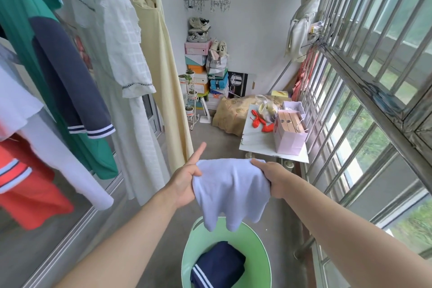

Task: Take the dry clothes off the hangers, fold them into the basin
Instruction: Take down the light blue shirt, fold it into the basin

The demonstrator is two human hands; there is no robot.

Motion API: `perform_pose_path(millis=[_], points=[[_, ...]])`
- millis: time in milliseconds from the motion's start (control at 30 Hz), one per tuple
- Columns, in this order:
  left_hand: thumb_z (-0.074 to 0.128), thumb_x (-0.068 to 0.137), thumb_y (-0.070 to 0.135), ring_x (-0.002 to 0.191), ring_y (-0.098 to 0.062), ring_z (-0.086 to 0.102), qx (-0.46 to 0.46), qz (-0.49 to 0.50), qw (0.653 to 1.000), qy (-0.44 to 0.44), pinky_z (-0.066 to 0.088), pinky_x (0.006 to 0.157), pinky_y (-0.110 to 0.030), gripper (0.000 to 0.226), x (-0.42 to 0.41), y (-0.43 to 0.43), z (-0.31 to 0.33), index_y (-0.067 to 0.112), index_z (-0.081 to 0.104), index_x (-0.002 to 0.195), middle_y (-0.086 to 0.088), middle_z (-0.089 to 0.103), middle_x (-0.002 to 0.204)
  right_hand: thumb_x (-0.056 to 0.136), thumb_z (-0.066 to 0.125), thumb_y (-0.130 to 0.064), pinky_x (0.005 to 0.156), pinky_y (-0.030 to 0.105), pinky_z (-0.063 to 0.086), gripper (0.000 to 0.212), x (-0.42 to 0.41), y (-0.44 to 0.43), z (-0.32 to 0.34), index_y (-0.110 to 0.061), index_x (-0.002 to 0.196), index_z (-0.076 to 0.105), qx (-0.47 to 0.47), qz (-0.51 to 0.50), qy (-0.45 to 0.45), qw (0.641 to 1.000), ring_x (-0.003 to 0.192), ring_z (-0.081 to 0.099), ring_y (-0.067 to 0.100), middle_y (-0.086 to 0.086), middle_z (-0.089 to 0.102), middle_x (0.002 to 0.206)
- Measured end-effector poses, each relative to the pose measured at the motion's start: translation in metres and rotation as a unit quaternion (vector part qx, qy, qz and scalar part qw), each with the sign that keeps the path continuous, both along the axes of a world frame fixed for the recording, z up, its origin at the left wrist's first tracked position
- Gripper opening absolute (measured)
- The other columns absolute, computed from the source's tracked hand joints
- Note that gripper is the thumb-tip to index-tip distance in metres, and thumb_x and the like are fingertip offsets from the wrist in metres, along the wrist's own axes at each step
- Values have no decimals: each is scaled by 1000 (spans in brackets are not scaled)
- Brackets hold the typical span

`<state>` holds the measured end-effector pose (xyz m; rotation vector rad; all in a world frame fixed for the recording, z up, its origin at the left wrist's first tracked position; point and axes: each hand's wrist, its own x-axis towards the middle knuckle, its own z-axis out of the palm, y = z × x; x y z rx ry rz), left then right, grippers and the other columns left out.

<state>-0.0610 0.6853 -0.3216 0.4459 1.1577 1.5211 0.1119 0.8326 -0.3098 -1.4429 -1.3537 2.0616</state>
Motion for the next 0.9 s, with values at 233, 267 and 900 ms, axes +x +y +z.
perform_pose_path(millis=[233,267,900], points=[[58,59,2,97,-21,61,-43,-61,984,163,48,84,-32,52,-7,-1,-5,14,66,109,-14,65,110,79,68,7,86,37,52,86,6,5,-3,-30,145,30,56,142,98,983,103,63,27,11,52,132],[63,58,4,98,-17,61,-47,-66,978,192,48,86,-30,52,-8,-2,-7,18,66,109,-9,65,111,76,66,14,89,35,51,84,6,2,-2,-28,143,37,87,188,93,974,99,62,26,11,55,123],[75,52,9,100,-17,65,-183,-136,911,343,53,88,-32,65,-25,-6,-34,19,61,115,-1,66,109,72,49,-13,68,35,51,16,-13,-8,-35,-27,68,55,500,250,-280,781,91,56,23,3,54,90]])
